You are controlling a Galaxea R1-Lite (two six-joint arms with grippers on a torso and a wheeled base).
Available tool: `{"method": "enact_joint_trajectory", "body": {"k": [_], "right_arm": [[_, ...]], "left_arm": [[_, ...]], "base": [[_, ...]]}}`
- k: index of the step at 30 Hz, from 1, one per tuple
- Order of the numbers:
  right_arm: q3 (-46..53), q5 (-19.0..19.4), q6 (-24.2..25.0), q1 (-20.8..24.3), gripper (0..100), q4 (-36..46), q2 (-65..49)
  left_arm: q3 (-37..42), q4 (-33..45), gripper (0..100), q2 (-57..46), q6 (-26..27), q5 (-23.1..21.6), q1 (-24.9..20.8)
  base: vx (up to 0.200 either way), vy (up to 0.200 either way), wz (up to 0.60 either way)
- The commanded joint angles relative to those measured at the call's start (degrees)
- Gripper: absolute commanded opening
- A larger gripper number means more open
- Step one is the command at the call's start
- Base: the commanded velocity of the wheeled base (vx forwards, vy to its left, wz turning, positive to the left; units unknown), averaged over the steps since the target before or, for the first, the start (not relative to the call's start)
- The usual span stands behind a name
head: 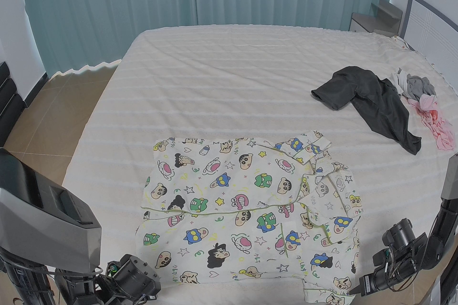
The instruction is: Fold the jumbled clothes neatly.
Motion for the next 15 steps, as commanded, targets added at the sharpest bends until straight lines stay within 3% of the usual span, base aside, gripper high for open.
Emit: {"method": "enact_joint_trajectory", "body": {"k": [1, 8, 15], "right_arm": [[1.0, 0.1, 0.1, 0.0, 100, -0.1, -0.1], [1.0, 0.0, 1.3, -1.2, 100, 0.0, -9.8], [-5.3, 0.1, 3.6, -2.9, 100, 0.7, -28.2]], "left_arm": [[0.3, -0.1, 100, 0.0, -0.1, 0.0, 0.1], [0.5, -0.2, 100, -5.4, 0.0, 0.0, 1.7], [-1.4, -0.2, 100, -20.9, 0.6, 0.0, 8.2]], "base": [[0.0, 0.0, 0.0], [0.0, 0.0, 0.0], [0.0, 0.0, 0.0]]}}
